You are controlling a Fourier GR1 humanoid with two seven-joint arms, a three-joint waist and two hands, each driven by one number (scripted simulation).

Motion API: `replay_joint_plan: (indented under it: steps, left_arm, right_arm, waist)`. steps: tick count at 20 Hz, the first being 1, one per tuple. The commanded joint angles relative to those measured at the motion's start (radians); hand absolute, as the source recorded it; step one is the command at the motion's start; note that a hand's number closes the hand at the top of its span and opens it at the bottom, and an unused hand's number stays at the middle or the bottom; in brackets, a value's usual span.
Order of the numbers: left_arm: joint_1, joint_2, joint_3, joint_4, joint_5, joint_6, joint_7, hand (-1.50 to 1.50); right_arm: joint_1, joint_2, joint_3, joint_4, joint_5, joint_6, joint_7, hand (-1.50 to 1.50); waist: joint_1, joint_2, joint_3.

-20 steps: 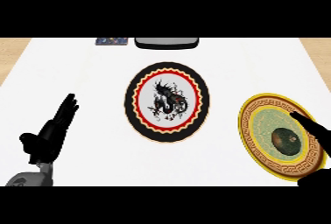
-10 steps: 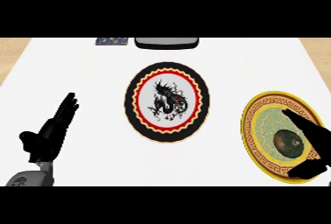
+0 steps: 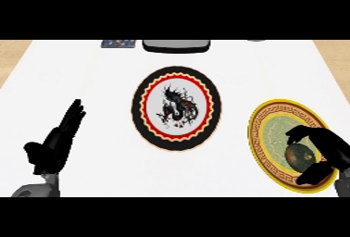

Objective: Pick the squash from the plate and place it in the plate

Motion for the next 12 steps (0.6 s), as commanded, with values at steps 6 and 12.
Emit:
replay_joint_plan:
  steps: [6, 12]
  left_arm:
    - [-0.070, 0.008, 0.045, 0.083, -0.006, -0.031, -0.002, 0.00]
    - [0.028, 0.019, 0.065, 0.004, 0.000, 0.013, 0.024, 0.00]
  right_arm:
    - [0.036, 0.004, -0.026, -0.030, 0.030, -0.114, -0.130, 1.50]
    - [0.233, 0.254, -0.131, -0.138, 0.100, -0.349, 0.367, 1.50]
  waist:
    - [-0.008, 0.007, 0.014]
    - [-0.130, -0.023, 0.007]
